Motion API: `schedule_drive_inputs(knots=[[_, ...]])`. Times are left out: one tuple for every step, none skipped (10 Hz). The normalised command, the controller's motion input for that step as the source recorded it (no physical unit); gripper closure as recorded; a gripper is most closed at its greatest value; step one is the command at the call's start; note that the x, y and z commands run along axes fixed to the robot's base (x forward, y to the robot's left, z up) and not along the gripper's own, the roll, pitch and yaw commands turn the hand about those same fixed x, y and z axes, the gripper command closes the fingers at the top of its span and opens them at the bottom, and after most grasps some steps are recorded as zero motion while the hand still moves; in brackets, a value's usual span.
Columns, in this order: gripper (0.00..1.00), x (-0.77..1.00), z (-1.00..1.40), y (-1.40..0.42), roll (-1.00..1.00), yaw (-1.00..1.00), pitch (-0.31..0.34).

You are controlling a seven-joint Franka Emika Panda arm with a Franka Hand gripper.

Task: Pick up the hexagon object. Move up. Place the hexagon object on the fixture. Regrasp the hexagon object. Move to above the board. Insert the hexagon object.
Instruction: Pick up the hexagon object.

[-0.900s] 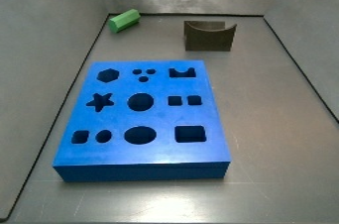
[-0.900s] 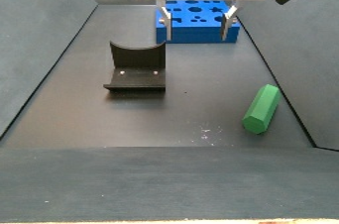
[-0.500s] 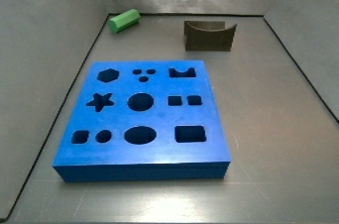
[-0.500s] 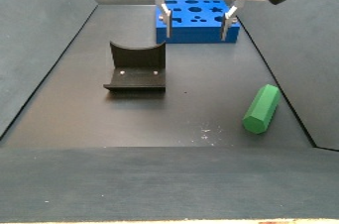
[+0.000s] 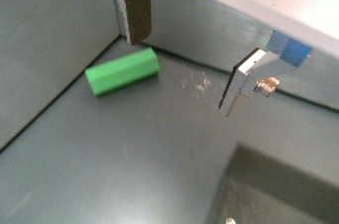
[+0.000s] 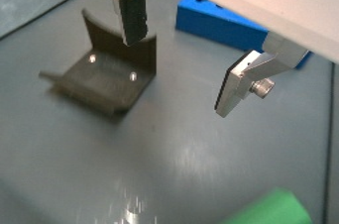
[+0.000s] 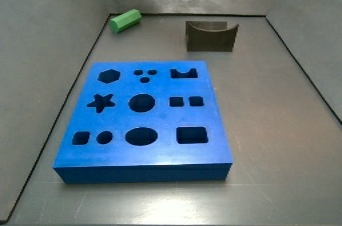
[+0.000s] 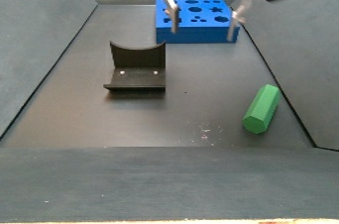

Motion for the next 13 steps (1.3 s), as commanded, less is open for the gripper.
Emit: schedule_drive_inputs(knots=[[0.00,-0.93,-0.09,0.66,-0.08,0.00,-0.146],[0.00,-1.00,-0.36,0.55,-0.02,0.00,-0.303],[0.00,-0.87,-0.63,0.35,0.00,0.00,-0.460],[0.00,0.04,0.01,0.06,-0.03,0.15,-0.029],[0.00,-0.18,-0.63,0.00,0.00,0.00,-0.151],[0.00,-0.71,-1.00,0.00,-0.01,-0.03,-0.220],[0.00,-0.70,-1.00,0.07,-0.01,-0.02,-0.220],[0.00,-0.61,-0.99,0.18,-0.06,0.00,-0.266],[0.00,-0.48,-0.87,0.37,-0.21,0.01,-0.257],[0.00,-0.33,-0.65,0.32,-0.33,0.00,-0.240],[0.00,-0.03,-0.27,0.23,-0.29,0.01,-0.083],[0.00,0.00,-0.04,0.00,0.00,0.00,0.000],[0.00,-0.06,-0.81,-0.13,0.00,-0.03,-0.189]])
